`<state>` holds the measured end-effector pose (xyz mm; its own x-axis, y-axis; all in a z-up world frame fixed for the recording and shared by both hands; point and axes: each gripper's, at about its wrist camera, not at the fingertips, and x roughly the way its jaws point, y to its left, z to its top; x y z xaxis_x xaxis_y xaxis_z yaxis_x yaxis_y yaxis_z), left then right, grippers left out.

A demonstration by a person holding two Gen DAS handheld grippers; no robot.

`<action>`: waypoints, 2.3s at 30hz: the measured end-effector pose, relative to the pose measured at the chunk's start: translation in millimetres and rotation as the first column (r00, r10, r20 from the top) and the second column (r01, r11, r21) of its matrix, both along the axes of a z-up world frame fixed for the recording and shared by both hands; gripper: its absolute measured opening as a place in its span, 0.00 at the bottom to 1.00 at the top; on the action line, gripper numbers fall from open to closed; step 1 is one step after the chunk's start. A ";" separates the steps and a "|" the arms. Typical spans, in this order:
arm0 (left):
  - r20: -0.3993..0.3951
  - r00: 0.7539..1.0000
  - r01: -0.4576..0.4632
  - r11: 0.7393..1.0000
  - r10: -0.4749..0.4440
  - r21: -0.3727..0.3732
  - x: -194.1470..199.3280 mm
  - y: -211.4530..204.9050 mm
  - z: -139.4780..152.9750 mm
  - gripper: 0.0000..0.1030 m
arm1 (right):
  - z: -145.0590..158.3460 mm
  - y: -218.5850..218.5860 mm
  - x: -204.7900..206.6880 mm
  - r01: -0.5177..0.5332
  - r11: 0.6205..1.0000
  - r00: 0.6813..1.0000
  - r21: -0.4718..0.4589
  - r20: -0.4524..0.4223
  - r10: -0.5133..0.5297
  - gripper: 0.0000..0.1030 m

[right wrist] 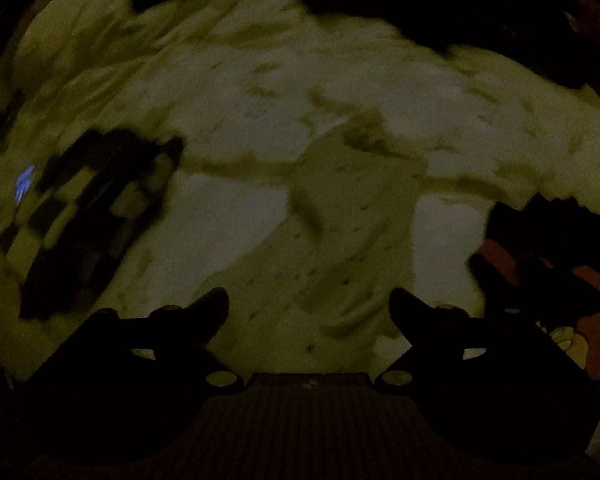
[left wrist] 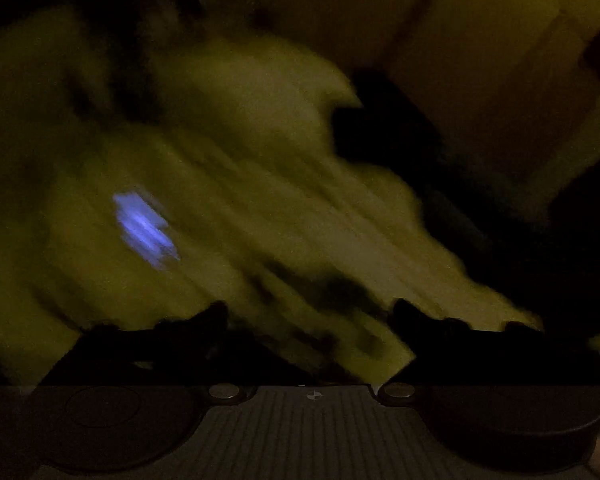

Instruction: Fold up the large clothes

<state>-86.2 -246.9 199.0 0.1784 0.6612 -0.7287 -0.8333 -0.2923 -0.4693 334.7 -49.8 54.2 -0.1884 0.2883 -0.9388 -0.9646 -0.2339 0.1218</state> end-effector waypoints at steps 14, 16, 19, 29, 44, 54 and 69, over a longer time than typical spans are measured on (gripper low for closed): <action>-0.056 0.904 0.405 0.891 -0.424 -0.207 224.6 143.0 -188.6 1.00 | -24.2 26.0 24.7 0.235 0.971 0.936 -0.038 -0.261 -0.236 0.10; -0.007 0.930 0.360 0.917 -0.366 -0.172 211.9 143.4 -173.3 1.00 | 26.4 17.4 28.3 0.195 0.980 0.919 0.038 -0.357 -0.170 0.10; -0.003 0.968 0.251 0.966 -0.252 -0.068 189.1 131.4 -129.4 1.00 | 123.0 -1.3 50.0 0.181 0.967 0.831 0.181 -0.554 -0.051 0.09; -0.132 0.937 0.321 0.946 -0.323 -0.038 201.1 135.0 -118.3 1.00 | 139.1 -46.2 151.8 0.278 0.959 0.833 0.049 -0.510 -0.216 0.53; -0.193 0.672 0.705 0.698 -0.715 -0.129 369.9 204.0 -227.2 1.00 | 34.9 -68.3 160.0 0.380 0.923 0.900 -0.062 -0.207 -0.384 0.71; -0.215 0.640 0.718 0.673 -0.738 -0.177 412.6 230.0 -258.7 0.37 | 26.2 -97.6 176.1 0.403 0.906 0.891 -0.127 -0.170 -0.420 0.73; -0.306 0.914 0.225 0.961 -0.265 -0.160 179.8 103.0 -138.4 0.35 | 10.1 -63.6 149.8 0.356 0.923 0.884 -0.146 -0.269 -0.383 0.74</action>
